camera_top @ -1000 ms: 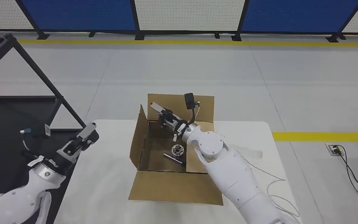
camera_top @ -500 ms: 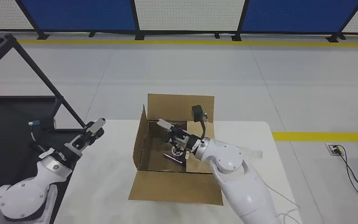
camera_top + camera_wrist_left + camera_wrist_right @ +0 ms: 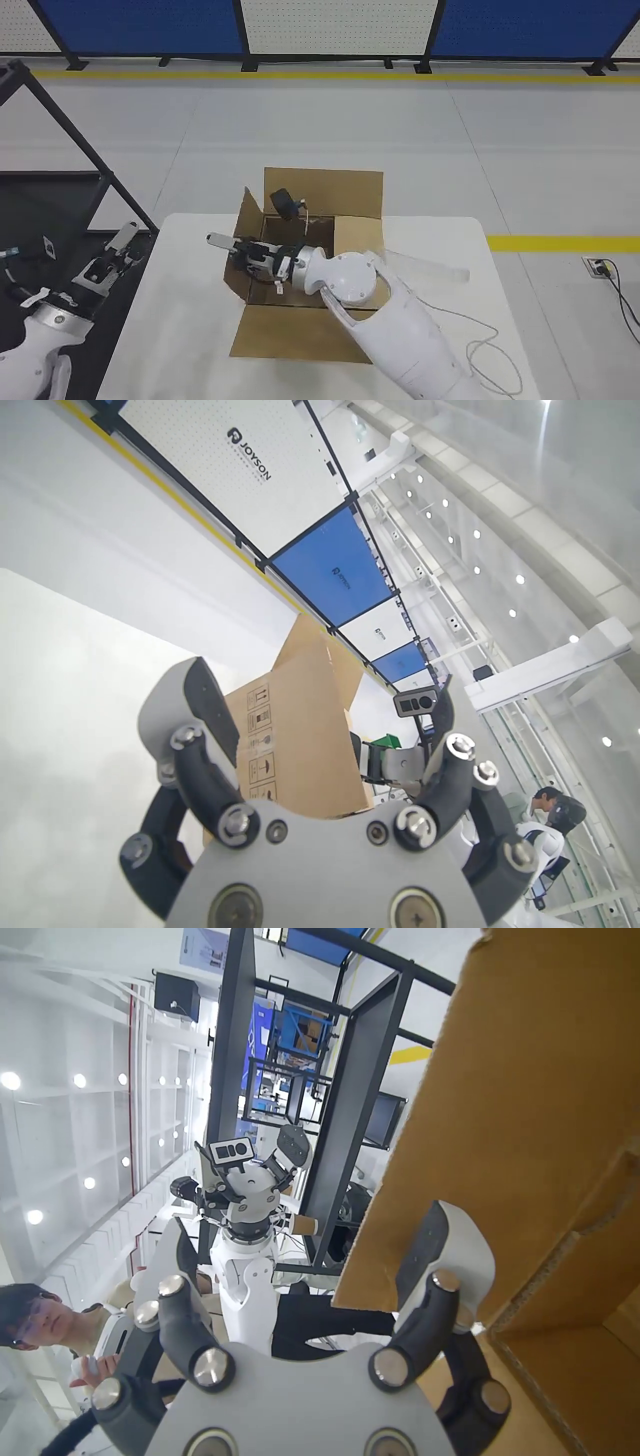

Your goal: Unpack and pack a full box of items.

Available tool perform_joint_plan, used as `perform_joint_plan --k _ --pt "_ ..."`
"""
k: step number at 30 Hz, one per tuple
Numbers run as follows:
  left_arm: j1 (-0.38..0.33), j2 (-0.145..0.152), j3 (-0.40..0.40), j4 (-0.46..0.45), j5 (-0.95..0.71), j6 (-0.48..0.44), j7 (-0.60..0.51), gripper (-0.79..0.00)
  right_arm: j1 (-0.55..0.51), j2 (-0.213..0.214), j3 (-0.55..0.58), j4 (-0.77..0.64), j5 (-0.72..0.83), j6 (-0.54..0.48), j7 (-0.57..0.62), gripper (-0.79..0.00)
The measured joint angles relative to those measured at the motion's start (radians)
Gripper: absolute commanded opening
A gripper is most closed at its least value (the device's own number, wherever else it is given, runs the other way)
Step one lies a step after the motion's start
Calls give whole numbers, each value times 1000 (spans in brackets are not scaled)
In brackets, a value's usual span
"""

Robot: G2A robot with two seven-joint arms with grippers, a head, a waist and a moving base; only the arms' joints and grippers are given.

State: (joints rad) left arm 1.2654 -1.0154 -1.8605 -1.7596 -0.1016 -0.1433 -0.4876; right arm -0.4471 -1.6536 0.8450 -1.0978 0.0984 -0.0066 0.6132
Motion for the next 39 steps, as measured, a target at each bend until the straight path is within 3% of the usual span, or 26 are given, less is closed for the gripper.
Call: perform_joint_plan --k 4,23,32,39 --pt "16 0 -5 0 -13 -2 2 0 53 -27 -53 54 4 17 -8 0" --pt "7 -2 18 -16 -15 25 16 0 25 -39 -61 41 12 9 -57 0" --pt "0 -4 2 9 -44 82 72 0 125 -114 -171 173 3 53 -115 0" --pt "26 -6 -42 16 -114 66 87 0 214 -192 -257 327 -7 106 -127 0"
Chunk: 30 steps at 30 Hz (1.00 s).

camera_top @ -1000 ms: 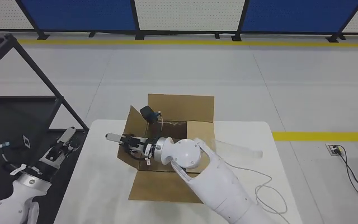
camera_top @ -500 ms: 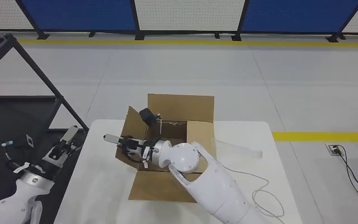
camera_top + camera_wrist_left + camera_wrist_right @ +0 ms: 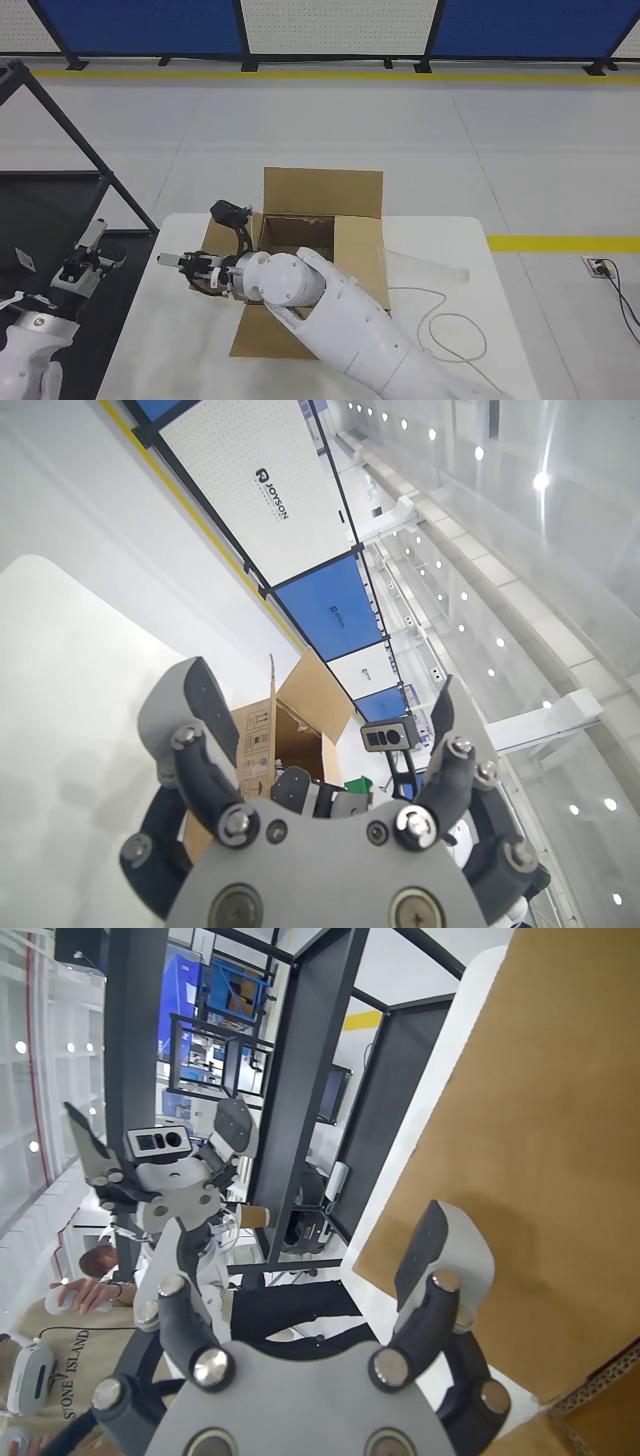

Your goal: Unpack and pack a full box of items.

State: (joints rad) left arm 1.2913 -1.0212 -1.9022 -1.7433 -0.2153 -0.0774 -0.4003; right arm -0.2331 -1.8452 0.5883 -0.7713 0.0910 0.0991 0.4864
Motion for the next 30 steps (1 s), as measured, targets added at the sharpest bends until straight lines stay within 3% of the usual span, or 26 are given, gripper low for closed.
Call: perform_joint_plan --k 7,16,30 --pt "4 0 -3 -2 -2 -3 -1 0 62 -78 -54 142 -9 85 -10 0" --pt "4 0 -3 -2 -2 -3 -1 0 105 -146 -67 305 4 135 39 0" --pt "4 0 -3 -2 -2 -3 -1 0 117 -162 -47 366 7 114 28 0"
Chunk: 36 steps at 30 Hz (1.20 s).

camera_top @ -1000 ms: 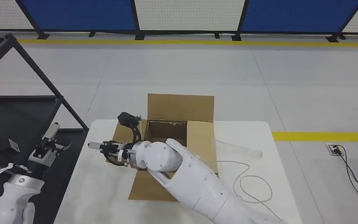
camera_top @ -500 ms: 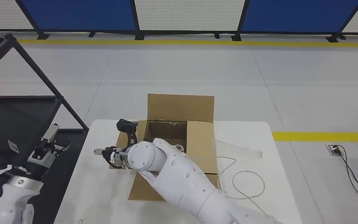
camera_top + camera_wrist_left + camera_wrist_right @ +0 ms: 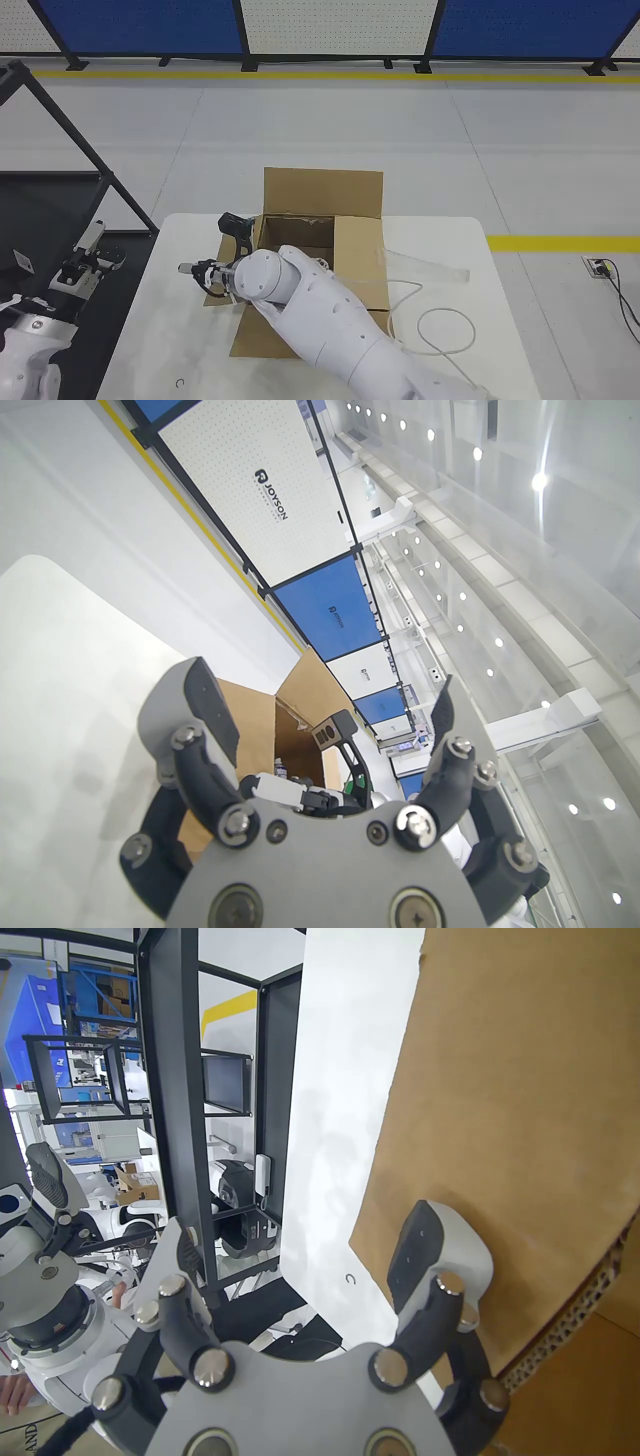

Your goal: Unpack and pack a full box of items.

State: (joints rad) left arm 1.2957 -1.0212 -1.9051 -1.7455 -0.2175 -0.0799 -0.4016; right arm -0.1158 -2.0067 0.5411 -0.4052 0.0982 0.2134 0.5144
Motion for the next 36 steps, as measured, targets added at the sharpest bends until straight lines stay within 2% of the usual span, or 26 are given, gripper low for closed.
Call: perform_joint_plan --k 12,18,23,27,33,36 --pt "0 0 0 0 0 0 0 0 -18 15 84 -12 31 -216 -135 0" --pt "0 0 0 0 0 0 0 0 -46 45 156 -26 47 -327 -212 0" --pt "5 0 9 -12 6 -2 -7 0 -88 91 235 -55 48 -433 -259 0" --pt "4 2 41 -47 41 -15 -62 0 -146 134 294 -118 27 -489 -272 0" --pt "-16 6 91 -97 66 -20 -143 0 -287 211 405 -309 -36 -506 -272 0" --pt "-29 9 112 -116 83 -16 -183 0 -392 251 475 -456 -90 -484 -283 0"
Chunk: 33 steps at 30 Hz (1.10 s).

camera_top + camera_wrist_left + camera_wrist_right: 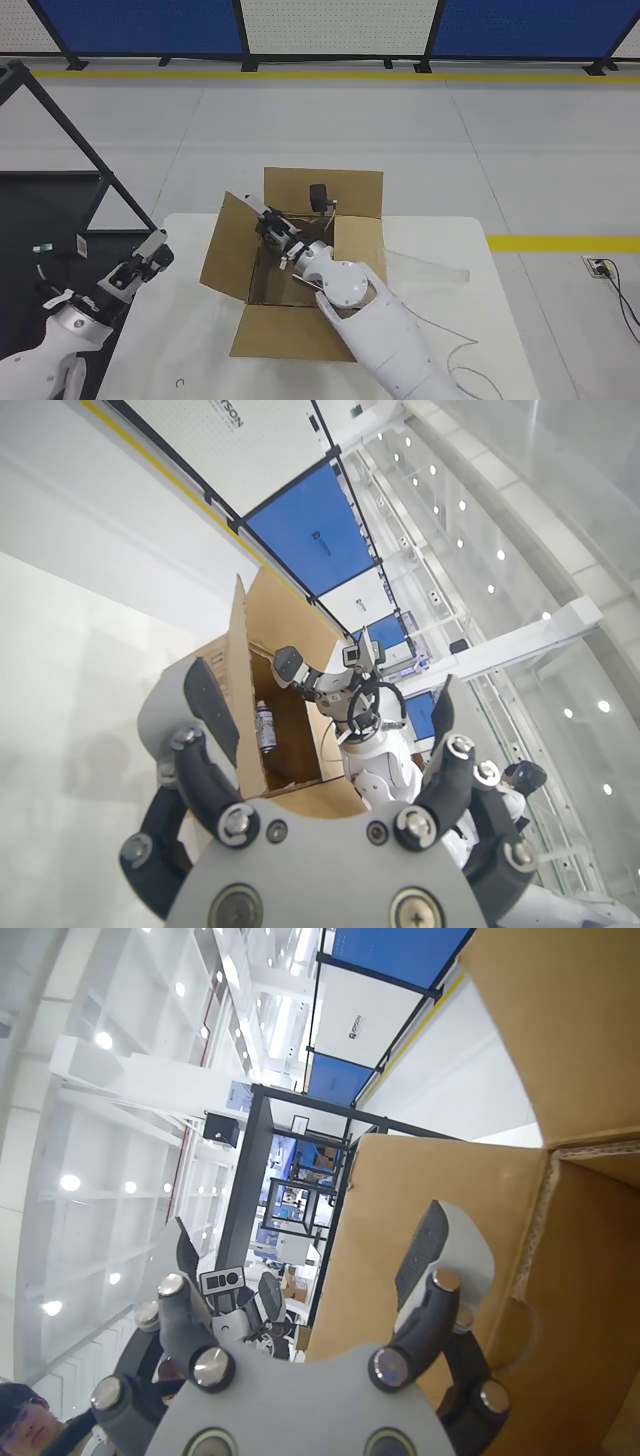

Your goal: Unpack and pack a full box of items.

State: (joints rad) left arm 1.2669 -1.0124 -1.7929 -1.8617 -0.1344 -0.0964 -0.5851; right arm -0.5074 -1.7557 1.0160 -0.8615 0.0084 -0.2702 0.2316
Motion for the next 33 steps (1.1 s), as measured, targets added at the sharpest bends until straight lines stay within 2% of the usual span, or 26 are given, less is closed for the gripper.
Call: perform_joint_plan --k 7,11,22,33 --pt "-34 3 53 -12 -18 23 -78 0 -264 65 144 -377 -94 96 19 0" --pt "-52 5 80 -15 -19 40 -116 0 -340 79 177 -489 -115 126 37 0" --pt "-138 13 147 56 -45 84 -249 0 -389 95 191 -575 -135 129 77 0" --pt "-161 21 150 146 -9 106 -231 0 -373 101 178 -589 -134 128 103 0"
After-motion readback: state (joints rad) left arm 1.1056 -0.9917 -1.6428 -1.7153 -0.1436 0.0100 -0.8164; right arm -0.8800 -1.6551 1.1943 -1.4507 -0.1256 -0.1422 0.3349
